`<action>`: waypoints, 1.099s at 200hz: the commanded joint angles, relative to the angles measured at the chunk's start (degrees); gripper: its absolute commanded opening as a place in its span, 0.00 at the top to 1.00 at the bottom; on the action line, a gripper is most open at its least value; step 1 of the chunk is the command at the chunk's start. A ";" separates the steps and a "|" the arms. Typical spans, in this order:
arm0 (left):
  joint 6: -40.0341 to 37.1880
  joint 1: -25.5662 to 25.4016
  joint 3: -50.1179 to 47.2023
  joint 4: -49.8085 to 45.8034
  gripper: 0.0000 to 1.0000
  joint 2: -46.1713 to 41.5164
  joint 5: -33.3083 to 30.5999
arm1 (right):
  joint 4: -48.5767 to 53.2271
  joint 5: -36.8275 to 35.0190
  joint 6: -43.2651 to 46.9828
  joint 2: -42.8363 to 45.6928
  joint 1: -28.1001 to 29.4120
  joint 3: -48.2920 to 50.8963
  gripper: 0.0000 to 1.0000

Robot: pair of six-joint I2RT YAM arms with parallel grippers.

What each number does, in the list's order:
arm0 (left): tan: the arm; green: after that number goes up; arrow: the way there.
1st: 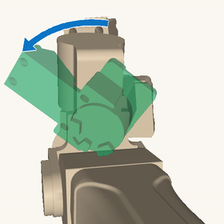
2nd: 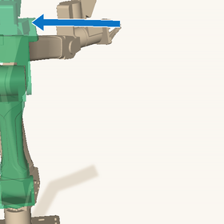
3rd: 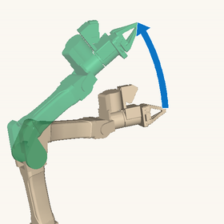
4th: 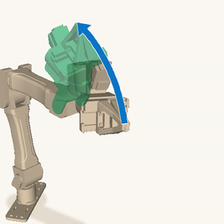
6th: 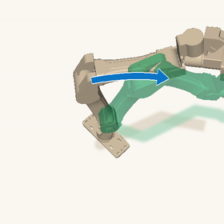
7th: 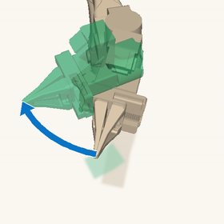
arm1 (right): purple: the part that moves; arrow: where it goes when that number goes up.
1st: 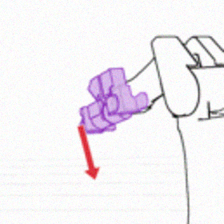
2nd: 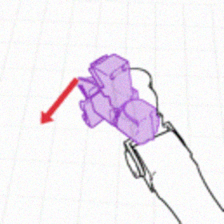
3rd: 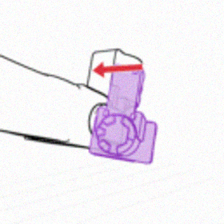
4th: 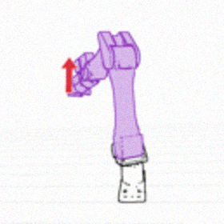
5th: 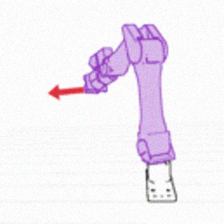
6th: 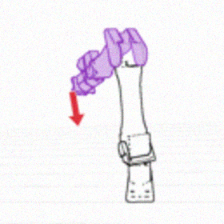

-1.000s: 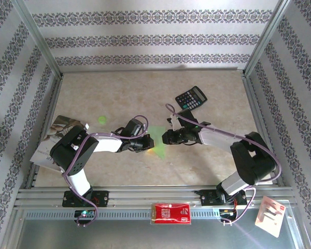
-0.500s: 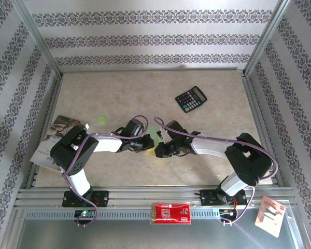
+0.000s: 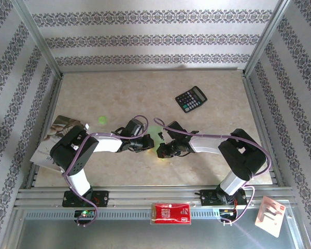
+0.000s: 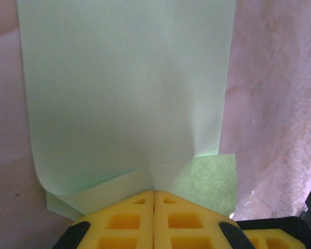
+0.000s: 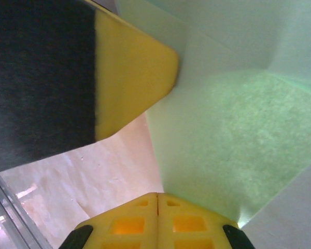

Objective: Fold a paper plane with a square sheet of paper (pick it up from the middle)
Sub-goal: Third fold the triangle at the center of the table.

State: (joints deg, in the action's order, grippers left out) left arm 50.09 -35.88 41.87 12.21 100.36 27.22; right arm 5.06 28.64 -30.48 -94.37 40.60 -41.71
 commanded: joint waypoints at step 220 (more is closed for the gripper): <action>-3.66 0.03 -1.44 -14.16 0.95 4.49 -8.01 | 5.35 -5.05 -4.85 8.89 3.59 15.76 1.00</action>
State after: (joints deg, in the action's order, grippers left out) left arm 48.34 -35.99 42.78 10.50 100.57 27.16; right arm -3.09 23.99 -34.11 -86.15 43.33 -30.33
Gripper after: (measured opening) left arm 0.048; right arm 0.050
